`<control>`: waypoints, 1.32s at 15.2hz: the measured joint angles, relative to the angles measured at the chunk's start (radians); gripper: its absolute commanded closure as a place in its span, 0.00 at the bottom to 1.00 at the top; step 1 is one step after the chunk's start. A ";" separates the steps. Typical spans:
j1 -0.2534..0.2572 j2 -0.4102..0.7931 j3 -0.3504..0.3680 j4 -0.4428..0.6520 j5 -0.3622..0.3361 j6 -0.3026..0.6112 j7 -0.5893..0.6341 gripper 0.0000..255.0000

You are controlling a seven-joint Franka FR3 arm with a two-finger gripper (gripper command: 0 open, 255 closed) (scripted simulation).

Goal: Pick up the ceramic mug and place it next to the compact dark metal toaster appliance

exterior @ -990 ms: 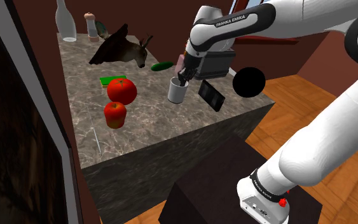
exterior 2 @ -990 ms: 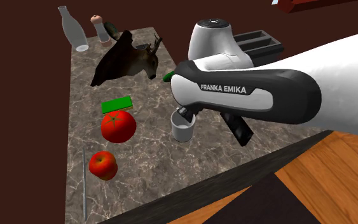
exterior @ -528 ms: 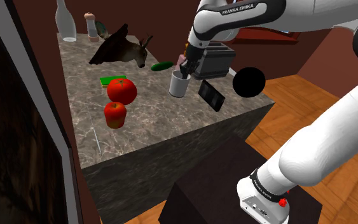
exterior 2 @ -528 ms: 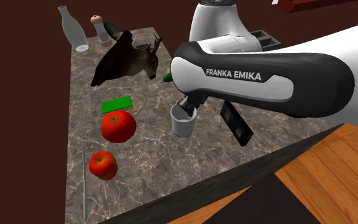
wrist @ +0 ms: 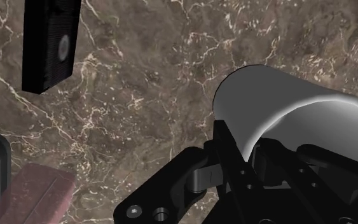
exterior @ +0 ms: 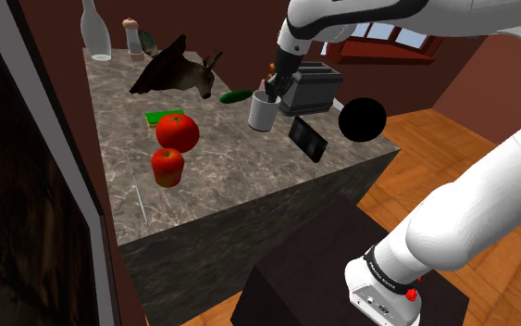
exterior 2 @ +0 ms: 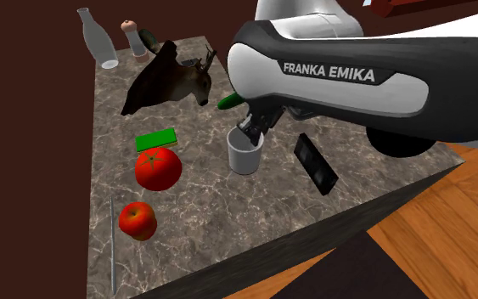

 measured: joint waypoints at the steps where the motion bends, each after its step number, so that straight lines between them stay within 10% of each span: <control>1: 0.000 -0.005 0.000 0.011 -0.001 -0.015 0.002 1.00; 20: -0.002 -0.018 -0.002 0.253 -0.006 -0.270 0.019 1.00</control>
